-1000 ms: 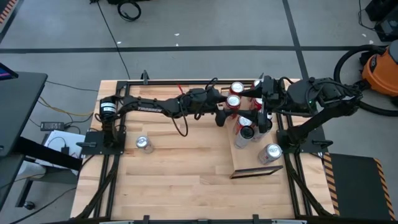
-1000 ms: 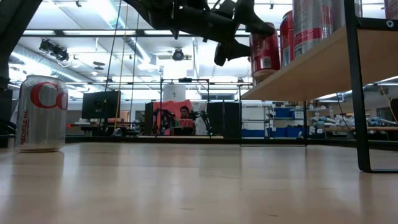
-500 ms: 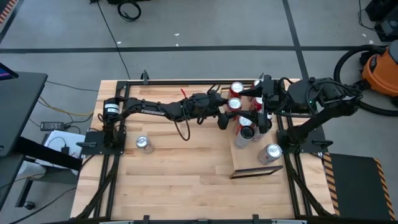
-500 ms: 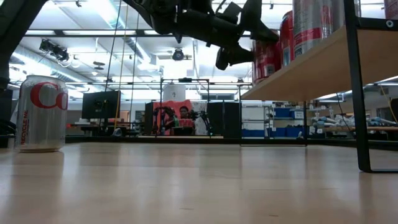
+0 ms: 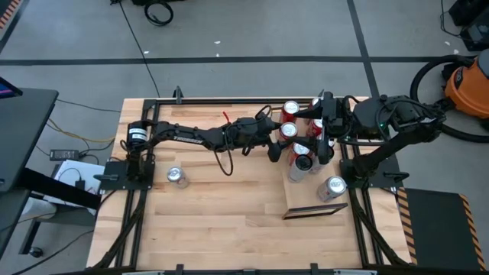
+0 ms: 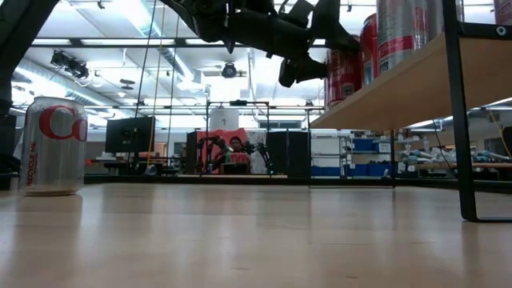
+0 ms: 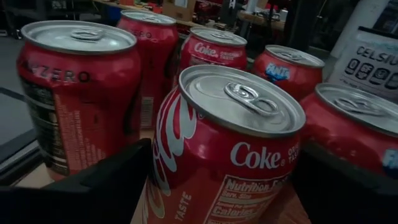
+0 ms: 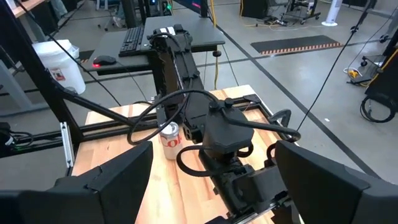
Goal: Place canned beverage on shelf
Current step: Put the red white soda can on the shelf aligned with the other red white soda can
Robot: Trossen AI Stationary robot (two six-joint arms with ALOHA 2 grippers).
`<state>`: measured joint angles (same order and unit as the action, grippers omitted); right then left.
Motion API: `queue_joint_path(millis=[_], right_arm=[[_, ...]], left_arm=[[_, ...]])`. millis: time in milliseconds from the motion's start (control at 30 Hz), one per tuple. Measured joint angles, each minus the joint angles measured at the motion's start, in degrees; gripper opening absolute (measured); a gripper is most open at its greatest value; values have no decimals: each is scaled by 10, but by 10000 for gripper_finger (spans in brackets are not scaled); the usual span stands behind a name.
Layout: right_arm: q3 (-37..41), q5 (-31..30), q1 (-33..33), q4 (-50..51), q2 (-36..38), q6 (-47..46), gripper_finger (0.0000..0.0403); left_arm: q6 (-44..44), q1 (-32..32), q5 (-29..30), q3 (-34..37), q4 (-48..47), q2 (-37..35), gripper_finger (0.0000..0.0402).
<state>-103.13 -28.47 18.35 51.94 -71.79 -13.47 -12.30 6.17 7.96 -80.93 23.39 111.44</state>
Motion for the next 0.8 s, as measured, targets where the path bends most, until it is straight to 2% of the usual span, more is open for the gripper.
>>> queue_joint_path(millis=[200, 800], right_arm=[[0, 4, 0, 0, 0, 1, 348], [0, 11, 0, 0, 0, -4, 348]], left_arm=[[1, 0, 13, -1, 4, 0, 383], [1, 1, 14, -5, 81, -1, 385]])
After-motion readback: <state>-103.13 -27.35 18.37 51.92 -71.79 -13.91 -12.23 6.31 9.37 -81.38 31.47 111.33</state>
